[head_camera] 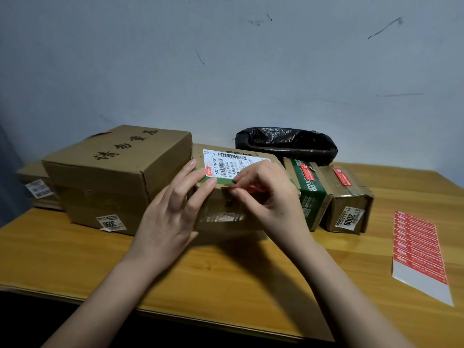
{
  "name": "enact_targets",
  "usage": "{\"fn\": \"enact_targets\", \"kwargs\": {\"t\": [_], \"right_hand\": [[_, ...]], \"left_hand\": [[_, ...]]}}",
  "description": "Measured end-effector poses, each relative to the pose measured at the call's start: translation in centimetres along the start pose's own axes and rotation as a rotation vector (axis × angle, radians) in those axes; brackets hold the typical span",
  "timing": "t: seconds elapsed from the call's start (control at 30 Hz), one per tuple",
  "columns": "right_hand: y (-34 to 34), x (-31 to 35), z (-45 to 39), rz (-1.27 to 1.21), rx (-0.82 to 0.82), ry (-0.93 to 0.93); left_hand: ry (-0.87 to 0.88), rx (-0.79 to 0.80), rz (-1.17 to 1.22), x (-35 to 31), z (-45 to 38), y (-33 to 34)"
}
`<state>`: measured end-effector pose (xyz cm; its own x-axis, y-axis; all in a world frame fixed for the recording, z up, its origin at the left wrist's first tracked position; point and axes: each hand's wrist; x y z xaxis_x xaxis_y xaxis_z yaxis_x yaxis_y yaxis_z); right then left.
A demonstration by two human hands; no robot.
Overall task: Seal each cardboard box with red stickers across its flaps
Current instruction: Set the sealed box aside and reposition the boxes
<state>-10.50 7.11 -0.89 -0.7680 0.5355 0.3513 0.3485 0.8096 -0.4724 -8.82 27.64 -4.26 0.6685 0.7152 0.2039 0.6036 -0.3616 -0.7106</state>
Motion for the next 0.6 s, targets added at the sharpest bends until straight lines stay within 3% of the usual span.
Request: {"fn": "enact_targets", "kwargs": {"t": [0.6], "right_hand": [[-1.2,0.4,-0.6,-0.351,-0.158,0.289]], "left_hand": [[-0.060,0.022,0.017,0.1,0.3,0.1]]}}
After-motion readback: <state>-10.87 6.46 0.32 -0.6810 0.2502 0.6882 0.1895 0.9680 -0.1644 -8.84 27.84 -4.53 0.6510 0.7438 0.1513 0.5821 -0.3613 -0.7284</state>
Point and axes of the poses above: each hand's wrist, its own z-axis away from the middle knuckle, its own y-axis out of the palm, x = y × z, and after that the axes turned 6 degrees about x, right-handed
